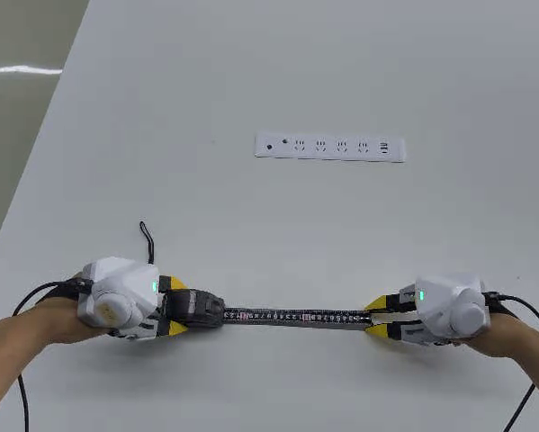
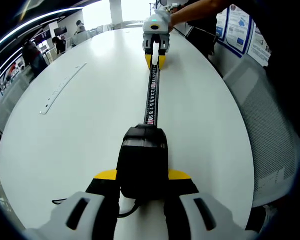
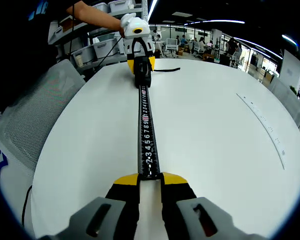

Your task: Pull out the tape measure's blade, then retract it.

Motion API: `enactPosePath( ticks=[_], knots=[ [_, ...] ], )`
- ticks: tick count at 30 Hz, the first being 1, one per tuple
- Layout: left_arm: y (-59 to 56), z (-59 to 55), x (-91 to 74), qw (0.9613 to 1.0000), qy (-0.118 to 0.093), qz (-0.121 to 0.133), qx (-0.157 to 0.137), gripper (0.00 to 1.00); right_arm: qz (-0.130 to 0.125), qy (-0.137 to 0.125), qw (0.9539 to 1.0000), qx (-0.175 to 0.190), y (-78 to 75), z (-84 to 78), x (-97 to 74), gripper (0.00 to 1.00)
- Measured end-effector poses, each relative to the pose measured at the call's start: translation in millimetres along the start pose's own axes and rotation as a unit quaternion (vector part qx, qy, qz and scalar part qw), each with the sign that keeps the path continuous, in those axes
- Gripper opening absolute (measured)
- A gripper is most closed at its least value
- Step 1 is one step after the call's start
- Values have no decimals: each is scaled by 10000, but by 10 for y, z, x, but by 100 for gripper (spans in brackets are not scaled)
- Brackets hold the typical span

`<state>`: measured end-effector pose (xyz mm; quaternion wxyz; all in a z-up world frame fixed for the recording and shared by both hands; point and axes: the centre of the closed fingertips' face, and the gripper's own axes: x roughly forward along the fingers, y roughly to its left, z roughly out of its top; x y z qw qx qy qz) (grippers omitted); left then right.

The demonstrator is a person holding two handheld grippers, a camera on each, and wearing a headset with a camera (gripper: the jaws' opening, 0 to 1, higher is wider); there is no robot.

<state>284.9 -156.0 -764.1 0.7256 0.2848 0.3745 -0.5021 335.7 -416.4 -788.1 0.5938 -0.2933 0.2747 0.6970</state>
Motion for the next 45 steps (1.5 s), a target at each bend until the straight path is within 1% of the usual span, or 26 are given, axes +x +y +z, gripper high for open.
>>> enactPosePath(
  ticks=[1, 4, 7, 13, 16, 19, 21, 24, 28, 32, 34, 38, 41, 45],
  knots=[
    [-2, 2, 2, 10000, -3, -1, -7, 30, 9, 39, 10000, -67, 9, -3, 1, 15],
    [-4, 8, 3, 10000, -5, 1, 67, 30, 58, 70, 10000, -34, 38, 15, 5, 18],
    [-1, 4, 5, 9999, -7, 20, 144, 30, 42, 128, 9999, -50, 36, 7, 1, 20],
    [6, 0, 1, 9996, 24, 62, 284, 31, 2, 259, 9997, -4, 48, -8, -25, 28],
    [9, -1, -10, 9994, 44, 94, 335, 30, -36, 287, 9996, -7, 70, -15, -59, 29],
    [8, -1, -43, 9994, 27, 117, 322, 30, -82, 283, 9995, 95, 89, -17, -95, 32],
    [-4, 2, -64, 9994, 18, 120, 313, 31, -100, 287, 9995, 105, 109, -6, -118, 36],
    [-31, 5, -119, 9995, 8, 111, 288, 33, -201, 300, 9992, 161, 115, 16, -167, 39],
    [-61, -32, -174, 9996, 72, 127, 258, 36, -332, 296, 9987, 257, 122, 53, -228, 42],
    [-94, -68, -251, 9997, 90, 212, 117, 39, -462, 289, 9978, 381, 139, 60, -280, 47],
    [-121, -79, -294, 9996, 56, 259, 87, 39, -520, 260, 9973, 441, 155, 78, -310, 47],
    [-164, -91, -378, 9992, -22, 380, -81, 40, -694, 273, 9956, 568, 174, 115, -379, 51],
    [-200, -108, -434, 9986, -87, 477, -234, 40, -843, 287, 9940, 641, 186, 120, -421, 54],
    [-214, -159, -498, 9960, -133, 713, -516, 40, -1017, 213, 9912, 822, 233, 166, -467, 57]
  ],
)
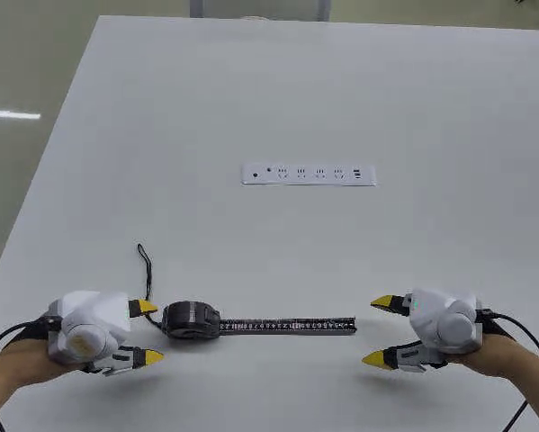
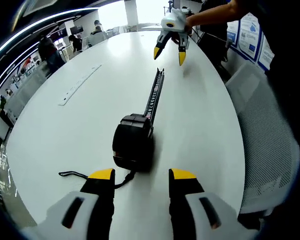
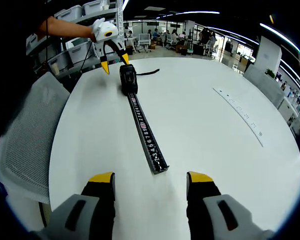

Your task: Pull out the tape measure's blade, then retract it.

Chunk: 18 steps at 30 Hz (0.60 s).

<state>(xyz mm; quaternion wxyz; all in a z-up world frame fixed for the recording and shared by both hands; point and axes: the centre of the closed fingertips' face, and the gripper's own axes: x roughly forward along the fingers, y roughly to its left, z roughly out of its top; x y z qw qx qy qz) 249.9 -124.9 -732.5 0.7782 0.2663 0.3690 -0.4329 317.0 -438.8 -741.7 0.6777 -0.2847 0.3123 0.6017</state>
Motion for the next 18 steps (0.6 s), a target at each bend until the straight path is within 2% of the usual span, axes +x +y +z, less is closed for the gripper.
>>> enactPosePath(
  ticks=[4, 11, 14, 18],
  knots=[
    [-44, -17, -64, 9994, -75, 130, -302, 45, -141, -62, 9996, 216, 50, 23, -49, 60],
    [-107, -35, -148, 9969, -195, 371, -662, 50, -364, -156, 9978, 522, 127, 39, -109, 66],
    [-158, -58, -171, 9956, -232, 441, -796, 53, -500, -257, 9961, 684, 164, 73, -143, 68],
    [-226, -35, -219, 9922, -341, 567, -1053, 56, -629, -312, 9939, 850, 220, 79, -175, 71]
  ],
)
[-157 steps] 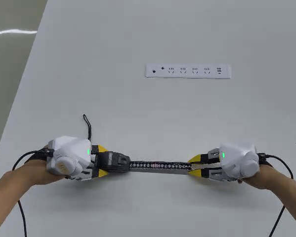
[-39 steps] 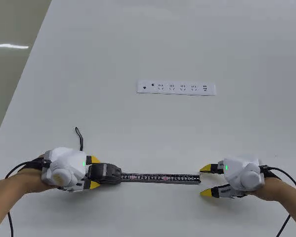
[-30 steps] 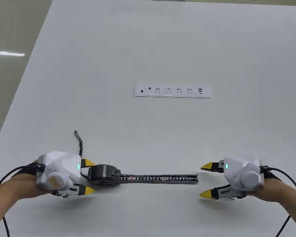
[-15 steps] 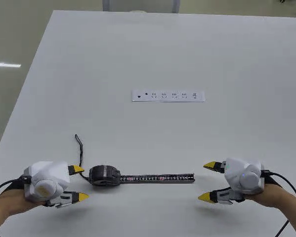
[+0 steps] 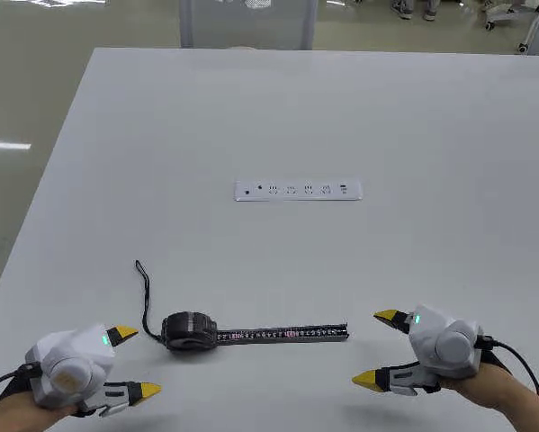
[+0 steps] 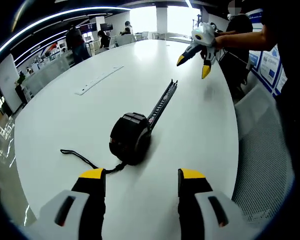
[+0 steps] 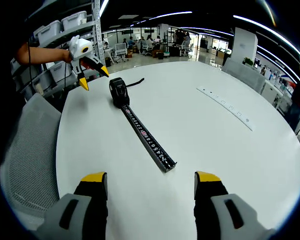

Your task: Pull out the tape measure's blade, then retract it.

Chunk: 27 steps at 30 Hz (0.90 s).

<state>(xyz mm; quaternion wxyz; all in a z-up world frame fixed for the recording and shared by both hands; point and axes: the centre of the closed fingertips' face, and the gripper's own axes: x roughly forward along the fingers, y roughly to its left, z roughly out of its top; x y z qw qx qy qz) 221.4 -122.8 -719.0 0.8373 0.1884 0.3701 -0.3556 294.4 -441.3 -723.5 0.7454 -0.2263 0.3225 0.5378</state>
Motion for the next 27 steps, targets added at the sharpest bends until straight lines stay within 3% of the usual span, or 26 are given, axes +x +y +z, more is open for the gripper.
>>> enactPosePath(
  ticks=[10, 13, 17, 21, 25, 27],
  knots=[
    [-81, 38, -98, 9984, -184, 369, -388, 61, -375, -207, 9984, 359, 55, 30, -94, 75],
    [-88, 78, -136, 9960, -308, 540, -640, 64, -486, -305, 9973, 461, 72, 53, -111, 77],
    [-145, 112, -173, 9949, -404, 665, -645, 66, -640, -447, 9950, 627, 109, 94, -143, 81],
    [-211, 141, -230, 9914, -542, 742, -933, 69, -779, -515, 9932, 699, 177, 116, -180, 84],
    [-269, 141, -275, 9903, -578, 815, -966, 71, -887, -602, 9912, 780, 244, 160, -233, 86],
    [-271, 165, -317, 9879, -677, 911, -1053, 72, -967, -640, 9900, 800, 274, 170, -268, 87]
  ],
)
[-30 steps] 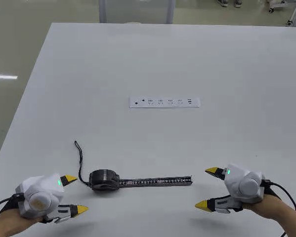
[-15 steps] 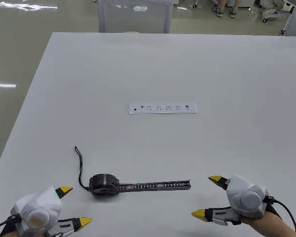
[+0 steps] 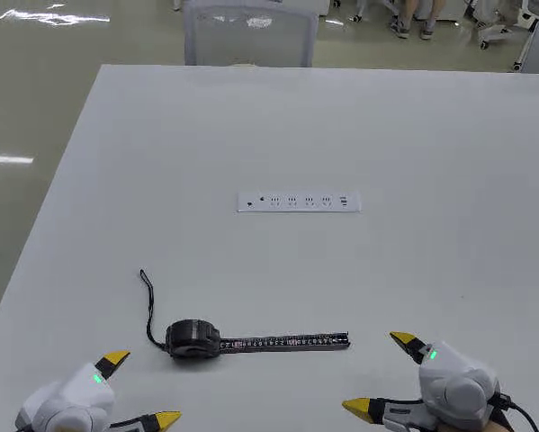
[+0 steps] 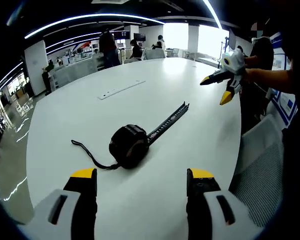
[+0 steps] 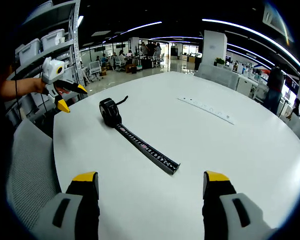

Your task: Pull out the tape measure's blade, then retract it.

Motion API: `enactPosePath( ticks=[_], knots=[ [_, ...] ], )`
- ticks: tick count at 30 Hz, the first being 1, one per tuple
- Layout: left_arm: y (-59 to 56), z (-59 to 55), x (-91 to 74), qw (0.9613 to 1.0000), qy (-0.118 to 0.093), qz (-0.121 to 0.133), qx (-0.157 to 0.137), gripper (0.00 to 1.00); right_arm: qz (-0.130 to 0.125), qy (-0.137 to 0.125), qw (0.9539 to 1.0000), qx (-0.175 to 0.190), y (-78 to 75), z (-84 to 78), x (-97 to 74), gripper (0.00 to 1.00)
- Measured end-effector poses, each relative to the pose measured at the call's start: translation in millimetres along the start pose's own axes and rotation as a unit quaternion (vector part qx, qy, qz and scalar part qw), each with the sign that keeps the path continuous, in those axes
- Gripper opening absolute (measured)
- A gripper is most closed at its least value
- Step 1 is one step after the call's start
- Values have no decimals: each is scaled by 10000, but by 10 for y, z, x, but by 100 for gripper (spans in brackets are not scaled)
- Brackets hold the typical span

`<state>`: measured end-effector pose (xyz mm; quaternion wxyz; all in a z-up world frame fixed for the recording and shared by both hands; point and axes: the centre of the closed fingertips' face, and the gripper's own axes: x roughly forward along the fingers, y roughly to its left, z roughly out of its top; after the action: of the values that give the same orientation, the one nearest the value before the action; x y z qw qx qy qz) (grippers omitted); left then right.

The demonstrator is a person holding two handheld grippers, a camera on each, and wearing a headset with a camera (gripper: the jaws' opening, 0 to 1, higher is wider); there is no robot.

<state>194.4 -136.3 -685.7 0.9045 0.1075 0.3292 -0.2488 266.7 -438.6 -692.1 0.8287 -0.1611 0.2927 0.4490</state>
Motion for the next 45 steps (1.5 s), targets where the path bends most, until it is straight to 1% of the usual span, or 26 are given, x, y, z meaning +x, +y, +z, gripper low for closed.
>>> enactPosePath(
  ticks=[4, 6, 9, 10, 13, 16, 21, 26, 29, 34, 36, 37, 38, 40, 41, 43, 45],
  knots=[
    [10, 5, -59, 9998, -42, 129, -133, 75, -131, -29, 9999, 61, 35, 2, -66, 88],
    [1, 7, -84, 9998, -60, 153, -149, 77, -175, -63, 9998, 97, 54, 25, -99, 89],
    [-36, 8, -128, 9996, -56, 164, -229, 81, -233, -170, 9991, 298, 108, 46, -148, 92],
    [-41, 3, -133, 9996, -56, 179, -227, 82, -248, -169, 9990, 323, 125, 46, -158, 93],
    [-62, -4, -154, 9995, -44, 209, -242, 83, -275, -146, 9989, 348, 179, 17, -178, 95],
    [-91, -2, -170, 9992, -48, 218, -328, 85, -278, -139, 9988, 381, 242, 20, -215, 97],
    [-115, 26, -200, 9985, -103, 358, -411, 94, -335, -168, 9981, 486, 298, 30, -264, 98],
    [-146, -10, -231, 9976, -37, 441, -537, 99, -337, -184, 9977, 552, 371, 29, -286, 99],
    [-171, 9, -274, 9966, -75, 487, -656, 99, -333, -168, 9977, 567, 405, 6, -285, 99],
    [-195, 38, -306, 9956, -140, 535, -761, 99, -356, -167, 9975, 594, 424, -2, -304, 99],
    [-201, 46, -310, 9955, -147, 556, -758, 99, -368, -176, 9974, 596, 422, -5, -307, 99],
    [-214, 58, -313, 9958, -149, 564, -701, 99, -363, -171, 9973, 611, 422, -11, -307, 99],
    [-224, 52, -307, 9962, -125, 560, -654, 99, -367, -174, 9973, 610, 418, -13, -307, 99],
    [-215, 35, -294, 9959, -75, 628, -647, 99, -372, -168, 9973, 612, 415, -11, -309, 99],
    [-215, 37, -292, 9957, -80, 628, -678, 99, -373, -166, 9972, 621, 412, -12, -309, 99],
    [-218, 51, -286, 9936, -120, 663, -912, 99, -373, -166, 9972, 625, 412, -10, -311, 99],
    [-220, 54, -275, 9928, -147, 674, -976, 99, -374, -149, 9972, 629, 408, -22, -315, 99]
  ],
)
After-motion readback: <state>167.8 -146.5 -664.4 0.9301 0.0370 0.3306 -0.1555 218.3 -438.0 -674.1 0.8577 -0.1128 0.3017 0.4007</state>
